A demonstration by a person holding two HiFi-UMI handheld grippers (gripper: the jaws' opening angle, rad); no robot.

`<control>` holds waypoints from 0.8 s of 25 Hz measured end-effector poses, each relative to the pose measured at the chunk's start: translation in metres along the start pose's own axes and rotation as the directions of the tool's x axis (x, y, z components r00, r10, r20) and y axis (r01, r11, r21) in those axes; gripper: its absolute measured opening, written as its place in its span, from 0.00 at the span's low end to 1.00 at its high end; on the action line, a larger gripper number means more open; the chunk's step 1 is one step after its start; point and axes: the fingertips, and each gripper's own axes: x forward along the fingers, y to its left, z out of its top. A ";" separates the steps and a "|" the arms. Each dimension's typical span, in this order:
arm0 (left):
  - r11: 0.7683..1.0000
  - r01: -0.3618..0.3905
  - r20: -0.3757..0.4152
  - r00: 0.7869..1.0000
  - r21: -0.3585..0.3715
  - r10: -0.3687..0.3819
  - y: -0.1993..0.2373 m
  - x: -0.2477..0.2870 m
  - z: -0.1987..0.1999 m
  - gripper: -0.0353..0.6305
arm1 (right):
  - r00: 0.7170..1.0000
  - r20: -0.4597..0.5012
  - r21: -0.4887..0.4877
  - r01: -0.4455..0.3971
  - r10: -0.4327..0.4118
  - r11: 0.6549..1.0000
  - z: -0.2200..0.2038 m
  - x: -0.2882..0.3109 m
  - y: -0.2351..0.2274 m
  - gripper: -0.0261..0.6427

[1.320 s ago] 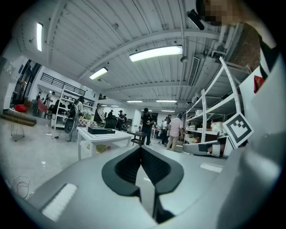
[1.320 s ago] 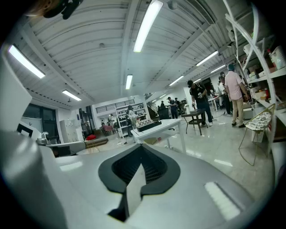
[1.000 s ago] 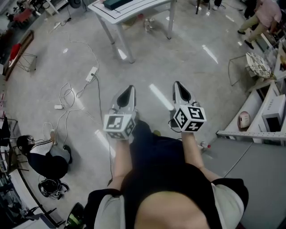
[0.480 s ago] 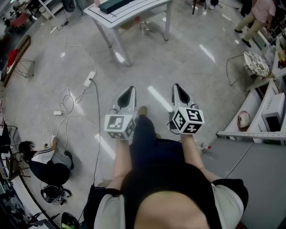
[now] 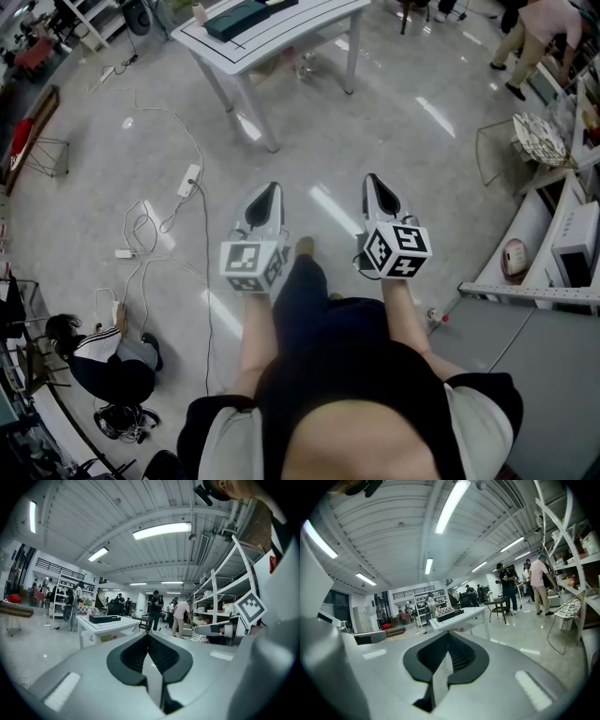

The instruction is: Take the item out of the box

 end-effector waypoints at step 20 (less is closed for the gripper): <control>0.998 0.054 -0.021 0.998 0.019 -0.053 0.075 0.101 0.024 0.07 | 0.999 -0.042 -0.002 0.027 -0.027 1.000 0.023 0.115 -0.007 0.04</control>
